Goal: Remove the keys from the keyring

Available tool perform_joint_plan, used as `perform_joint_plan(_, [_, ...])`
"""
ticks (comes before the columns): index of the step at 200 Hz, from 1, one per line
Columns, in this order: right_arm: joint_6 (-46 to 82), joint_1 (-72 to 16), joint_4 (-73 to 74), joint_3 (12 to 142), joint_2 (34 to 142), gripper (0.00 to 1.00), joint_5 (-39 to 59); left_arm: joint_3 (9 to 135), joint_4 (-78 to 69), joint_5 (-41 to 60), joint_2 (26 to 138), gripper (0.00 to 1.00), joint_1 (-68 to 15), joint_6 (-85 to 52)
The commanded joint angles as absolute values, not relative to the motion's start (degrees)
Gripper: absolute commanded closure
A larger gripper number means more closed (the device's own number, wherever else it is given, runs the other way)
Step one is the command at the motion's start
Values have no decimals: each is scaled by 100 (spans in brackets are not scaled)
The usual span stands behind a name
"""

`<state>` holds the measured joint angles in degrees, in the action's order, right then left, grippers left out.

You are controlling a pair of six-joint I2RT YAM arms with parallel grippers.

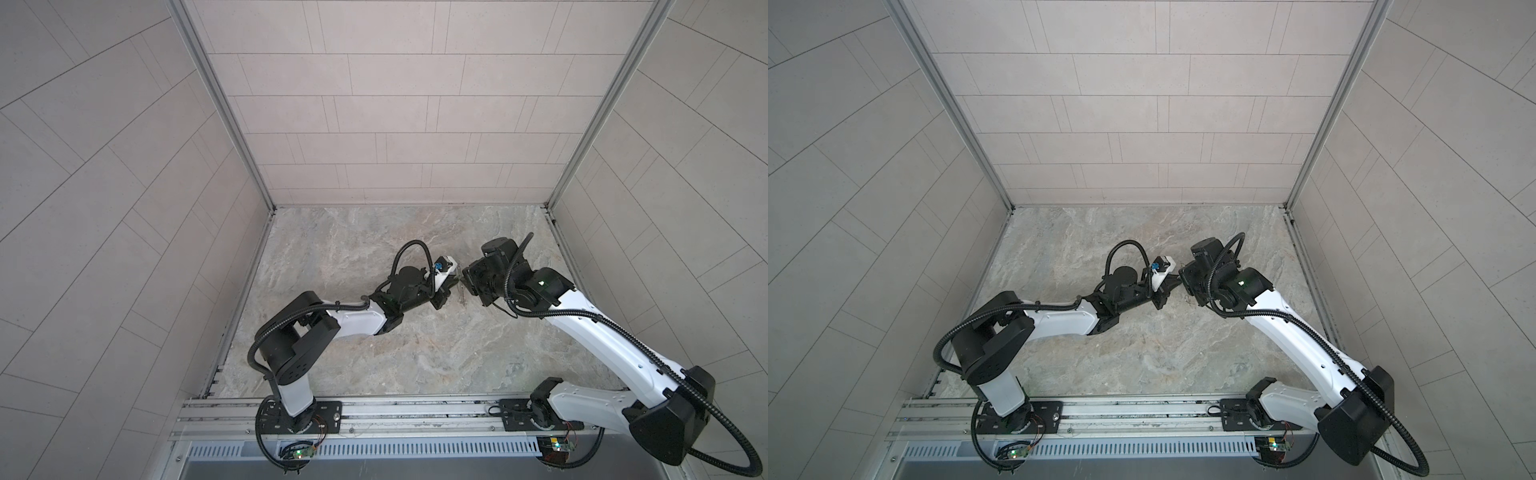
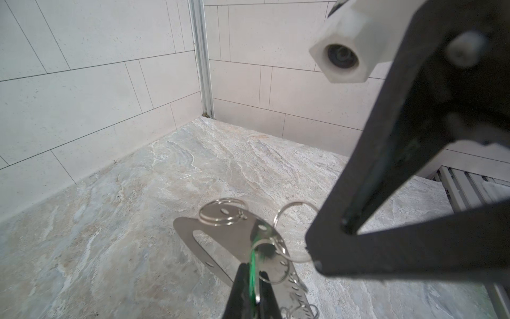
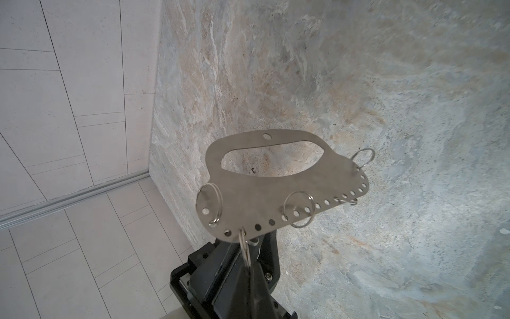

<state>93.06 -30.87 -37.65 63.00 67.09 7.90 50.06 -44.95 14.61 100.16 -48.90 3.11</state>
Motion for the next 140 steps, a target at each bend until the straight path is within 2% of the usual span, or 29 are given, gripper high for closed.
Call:
perform_joint_plan(1, [9340,-3067,-3890,6286,6557,100,823,5192,-3848,1082,9992,100,-4746,651])
perform_joint_plan(67, [9591,-3064,-3621,6032,6539,100,998,5273,-4148,831,10261,99,-4737,729])
perform_joint_plan(74, [9581,-3065,-3634,6041,6541,100,993,5277,-4200,856,10285,94,-4723,730])
perform_joint_plan(85, [9605,-3066,-3680,6038,6543,100,958,5196,-4447,992,10277,79,-4689,699])
perform_joint_plan(107, [9693,-3065,-3684,5999,6535,100,892,4804,-5049,1189,10083,60,-4582,626])
perform_joint_plan(122, [9703,-3067,-3746,6033,6521,100,816,4489,-5347,1405,9855,54,-4489,639])
perform_joint_plan(140, [9710,-3053,-3760,6048,6533,100,775,4194,-5418,1841,9533,51,-4406,673])
